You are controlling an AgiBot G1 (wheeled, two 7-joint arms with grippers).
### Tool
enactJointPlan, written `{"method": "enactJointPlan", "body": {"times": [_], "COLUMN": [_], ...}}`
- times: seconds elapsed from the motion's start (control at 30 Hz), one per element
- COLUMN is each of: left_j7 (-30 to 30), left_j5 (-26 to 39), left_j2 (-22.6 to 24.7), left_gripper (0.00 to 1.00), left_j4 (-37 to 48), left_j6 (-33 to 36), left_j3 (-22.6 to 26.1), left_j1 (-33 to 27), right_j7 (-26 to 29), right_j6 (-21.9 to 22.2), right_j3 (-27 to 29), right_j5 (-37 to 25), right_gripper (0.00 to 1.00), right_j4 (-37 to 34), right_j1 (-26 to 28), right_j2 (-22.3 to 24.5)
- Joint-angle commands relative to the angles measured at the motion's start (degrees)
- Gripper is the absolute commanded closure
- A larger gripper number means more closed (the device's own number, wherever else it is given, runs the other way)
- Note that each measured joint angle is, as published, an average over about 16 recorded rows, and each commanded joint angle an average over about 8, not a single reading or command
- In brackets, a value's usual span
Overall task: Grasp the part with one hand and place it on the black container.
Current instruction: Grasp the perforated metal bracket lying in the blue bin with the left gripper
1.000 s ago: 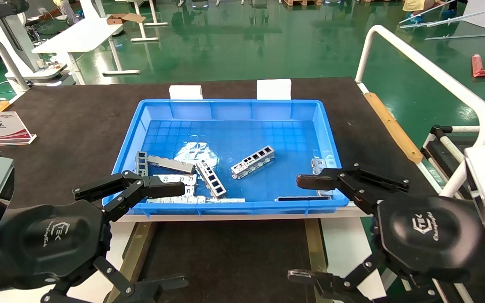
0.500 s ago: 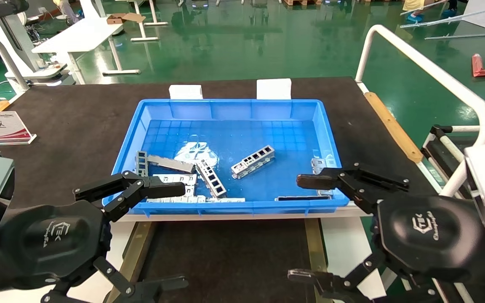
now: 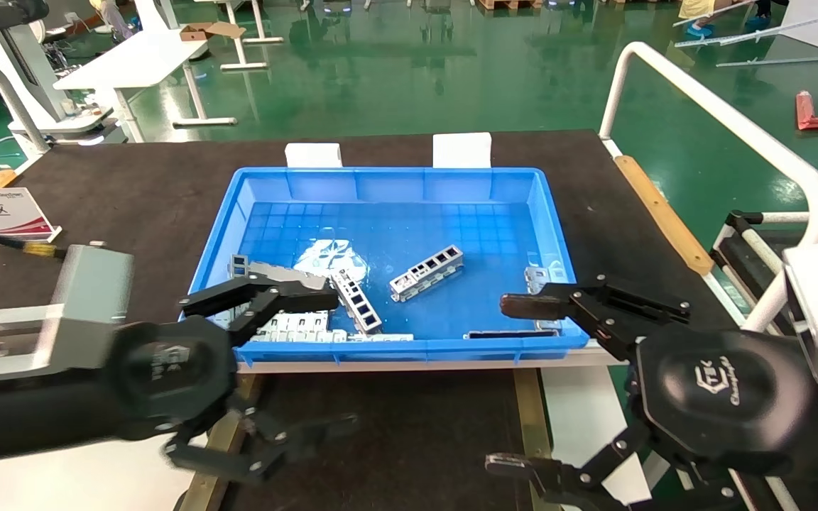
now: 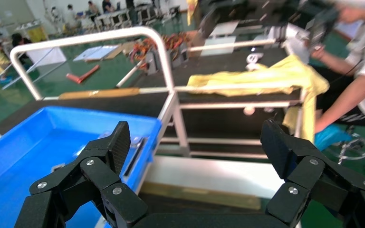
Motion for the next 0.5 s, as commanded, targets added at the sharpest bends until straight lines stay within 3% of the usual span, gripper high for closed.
{"method": "enactJointPlan", "body": {"times": [0.03,0.5], "left_j7": [0.06,3.50], "left_j5": [1.71,13.84], "left_j2": [0.92,12.19], "left_gripper": [0.00,0.00], "left_j4": [0.36,13.65], "left_j6": [-1.02,-5.71], "left_j3": [0.70,6.84], "left_j1": [-0.80,-10.53], "right_j7": [0.00,-0.01], "right_j6": [0.00,0.01], "right_j3": [0.00,-0.02], "right_j5": [0.00,0.01], "right_gripper": [0.00,0.00], "right_j4": [0.00,0.00], "right_j1": [0.00,0.01], "right_j2": [0.00,0.01]}}
